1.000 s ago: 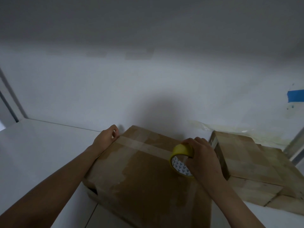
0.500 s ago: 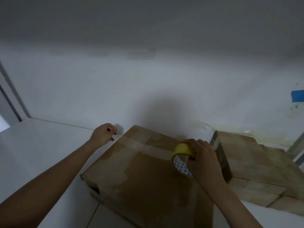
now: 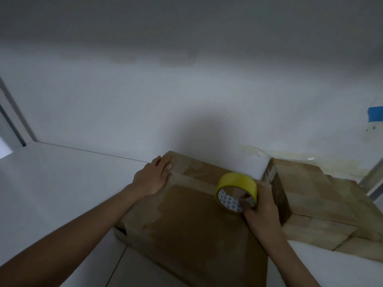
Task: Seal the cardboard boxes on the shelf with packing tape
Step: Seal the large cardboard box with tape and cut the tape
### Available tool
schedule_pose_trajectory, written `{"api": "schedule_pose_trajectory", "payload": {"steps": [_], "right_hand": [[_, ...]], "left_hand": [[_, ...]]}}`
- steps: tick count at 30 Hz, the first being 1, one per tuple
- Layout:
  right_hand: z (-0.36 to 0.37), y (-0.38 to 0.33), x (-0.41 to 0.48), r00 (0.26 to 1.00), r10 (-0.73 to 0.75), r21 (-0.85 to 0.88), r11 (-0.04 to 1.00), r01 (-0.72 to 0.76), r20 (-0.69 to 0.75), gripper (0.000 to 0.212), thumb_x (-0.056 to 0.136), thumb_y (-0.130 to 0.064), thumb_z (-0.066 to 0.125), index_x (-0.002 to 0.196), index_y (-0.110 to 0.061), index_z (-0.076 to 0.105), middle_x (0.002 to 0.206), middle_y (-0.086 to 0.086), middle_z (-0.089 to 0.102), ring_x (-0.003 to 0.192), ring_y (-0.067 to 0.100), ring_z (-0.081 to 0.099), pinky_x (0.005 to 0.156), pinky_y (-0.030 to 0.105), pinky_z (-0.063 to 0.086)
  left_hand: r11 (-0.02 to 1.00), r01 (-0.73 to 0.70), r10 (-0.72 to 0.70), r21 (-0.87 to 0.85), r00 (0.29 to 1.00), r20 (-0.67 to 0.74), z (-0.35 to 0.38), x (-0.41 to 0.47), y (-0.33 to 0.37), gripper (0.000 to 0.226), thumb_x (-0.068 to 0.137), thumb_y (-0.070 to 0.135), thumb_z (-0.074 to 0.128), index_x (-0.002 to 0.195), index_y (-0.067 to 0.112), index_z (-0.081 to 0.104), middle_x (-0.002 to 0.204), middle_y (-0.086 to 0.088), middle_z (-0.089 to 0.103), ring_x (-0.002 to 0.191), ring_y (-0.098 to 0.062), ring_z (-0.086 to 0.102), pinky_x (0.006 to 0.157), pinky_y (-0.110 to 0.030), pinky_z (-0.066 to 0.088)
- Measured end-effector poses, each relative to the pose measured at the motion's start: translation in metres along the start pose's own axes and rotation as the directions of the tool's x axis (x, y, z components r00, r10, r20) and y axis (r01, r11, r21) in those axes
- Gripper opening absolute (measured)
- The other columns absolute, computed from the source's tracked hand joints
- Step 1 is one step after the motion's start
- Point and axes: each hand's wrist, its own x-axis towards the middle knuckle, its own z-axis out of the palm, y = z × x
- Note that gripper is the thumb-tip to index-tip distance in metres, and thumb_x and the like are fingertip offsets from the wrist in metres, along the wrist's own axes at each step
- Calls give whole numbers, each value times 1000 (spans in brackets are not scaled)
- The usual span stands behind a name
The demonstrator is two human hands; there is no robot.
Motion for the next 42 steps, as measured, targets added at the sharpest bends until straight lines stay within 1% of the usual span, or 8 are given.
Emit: {"api": "schedule_pose_trajectory", "payload": {"steps": [6, 9, 11, 15, 22, 25, 30, 42], "right_hand": [[-12, -10, 16, 988, -138, -152, 980, 128, -62, 56, 64, 6, 66, 115, -18, 57, 96, 10, 61, 92, 33, 57, 70, 39, 49], [-45, -8, 22, 975, -119, -182, 980, 84, -189, 45, 62, -2, 67, 102, -22, 60, 85, 3, 58, 79, 28, 53, 59, 33, 38], [-71, 6, 21, 955, -157, -240, 966, 95, -254, 40, 62, -2, 69, 97, -20, 62, 84, 4, 60, 79, 30, 55, 60, 37, 45], [-78, 21, 11, 969, -72, -271, 963, 6, -234, 49, 61, 13, 60, 100, -16, 61, 82, 9, 60, 75, 34, 57, 57, 38, 48], [-80, 30, 4, 970, -118, -351, 936, 37, -212, 47, 59, 11, 62, 96, -17, 61, 82, 8, 62, 79, 34, 56, 54, 34, 43], [-100, 35, -2, 946, -123, -450, 892, -27, -300, 38, 61, 4, 62, 96, -10, 67, 78, 17, 64, 74, 40, 58, 53, 34, 43], [-115, 54, -6, 937, 0, -503, 844, -188, -350, 40, 63, 7, 62, 100, -8, 69, 73, 24, 56, 70, 42, 55, 53, 33, 38], [-101, 72, -11, 953, 127, -461, 852, -247, -276, 36, 71, 4, 60, 105, -8, 63, 80, 21, 56, 90, 44, 55, 56, 33, 35]], "left_hand": [[1000, 0, 0, 9, 1000, -4, 0, 0, -3, 54, 104, 53, 14, 156, 37, 17, 164, 0, 18, 143, -30, 34, 112, -51, 34], [1000, 9, -9, 6, 1000, 7, 0, 2, -4, 54, 104, 54, 13, 156, 38, 17, 165, 0, 17, 144, -29, 34, 112, -51, 33], [1000, 10, -10, 12, 1000, 13, 1, 2, -4, 54, 104, 53, 12, 156, 39, 15, 165, 1, 16, 145, -28, 33, 113, -50, 32], [999, 11, -14, 46, 999, 52, 2, 4, -5, 54, 104, 52, 11, 157, 41, 5, 167, 1, 7, 148, -29, 27, 116, -49, 29], [998, 14, -17, 64, 998, 54, 2, 4, -7, 55, 104, 52, 10, 157, 41, 3, 167, 3, 5, 147, -29, 29, 116, -50, 29], [998, 16, -20, 68, 998, 55, 1, 5, -7, 54, 105, 51, 10, 157, 40, 4, 167, 3, 7, 146, -29, 30, 115, -50, 30], [998, 18, -22, 68, 998, 51, 1, 4, -6, 53, 105, 51, 10, 157, 42, 4, 167, 3, 7, 146, -30, 31, 115, -49, 29], [997, 23, -26, 74, 998, 48, 1, 5, -6, 53, 105, 50, 12, 157, 42, 4, 166, 1, 10, 145, -31, 33, 114, -50, 31]]}}
